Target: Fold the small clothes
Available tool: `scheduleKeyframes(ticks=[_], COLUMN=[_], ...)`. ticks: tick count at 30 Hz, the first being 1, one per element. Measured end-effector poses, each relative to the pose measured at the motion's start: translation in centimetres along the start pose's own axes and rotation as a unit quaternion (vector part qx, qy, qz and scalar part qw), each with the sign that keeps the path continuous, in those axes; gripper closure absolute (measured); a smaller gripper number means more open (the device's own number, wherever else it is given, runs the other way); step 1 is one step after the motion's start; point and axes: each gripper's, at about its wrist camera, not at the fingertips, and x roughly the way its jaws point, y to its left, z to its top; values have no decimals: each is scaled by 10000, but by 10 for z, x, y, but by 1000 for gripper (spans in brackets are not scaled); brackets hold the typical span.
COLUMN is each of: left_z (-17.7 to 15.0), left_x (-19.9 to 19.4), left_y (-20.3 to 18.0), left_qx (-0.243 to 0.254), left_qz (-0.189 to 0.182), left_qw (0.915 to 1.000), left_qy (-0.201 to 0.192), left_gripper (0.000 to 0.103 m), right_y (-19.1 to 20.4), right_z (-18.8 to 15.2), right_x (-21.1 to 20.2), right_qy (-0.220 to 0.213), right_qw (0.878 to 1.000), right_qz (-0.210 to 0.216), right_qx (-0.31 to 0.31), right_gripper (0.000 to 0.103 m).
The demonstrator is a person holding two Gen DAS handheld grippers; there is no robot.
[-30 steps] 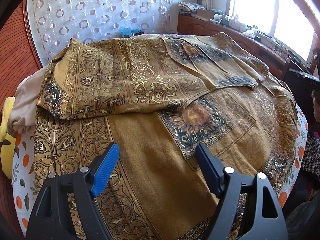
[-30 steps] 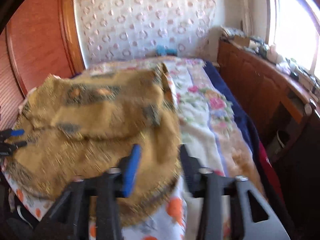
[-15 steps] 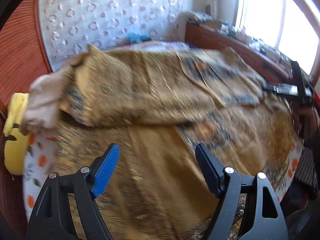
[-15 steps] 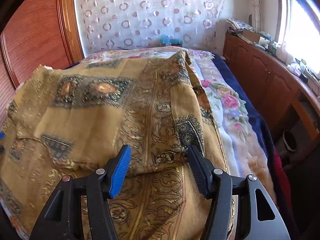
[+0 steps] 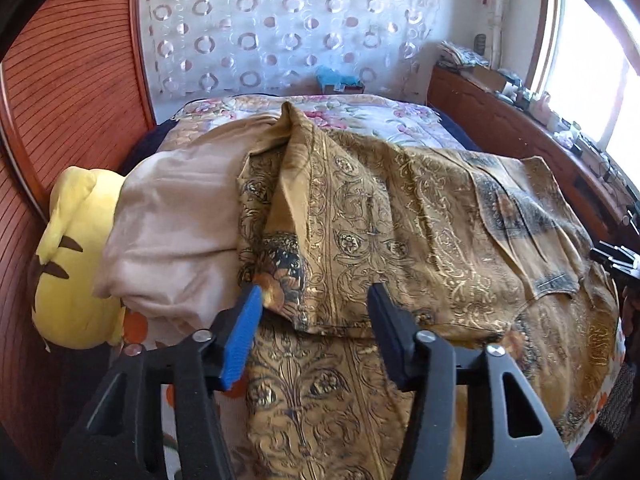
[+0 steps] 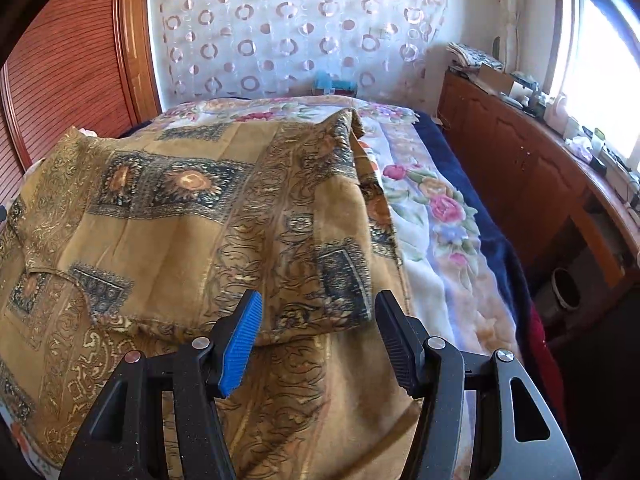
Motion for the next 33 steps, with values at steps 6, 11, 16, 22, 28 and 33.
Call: scheduleKeyframes(ticks=[6,11,16,22,28,33], left_z=[0,-1,-2,0,5,14], left_x=[21,28,24,23,13,-12], left_y=[1,4,-3,-12,-12,-11], left_qx=[72,100,362,634,676,652], left_qz=[67,112,217,335,331,237], left_qw=[9997,9995,9990,9973,9971,9974], left_qy=[202,275,152,164,79,-197], left_gripper=[54,57,73,90,100,100], right_y=[-7,-9,-7,-8,-4,-2], right_z=[6,12,17,19,24,26], right_x=[9,13,18,23,11,-4], right_qy=[173,240,281,340,70,-174], right_qw=[9997,9986,9985,9982,9989,9988], right_qz=[131,406,472,483,420,383], right_qx=[133,224,87,-46,-173,-270], right_gripper=[42,43,65,93,96,97])
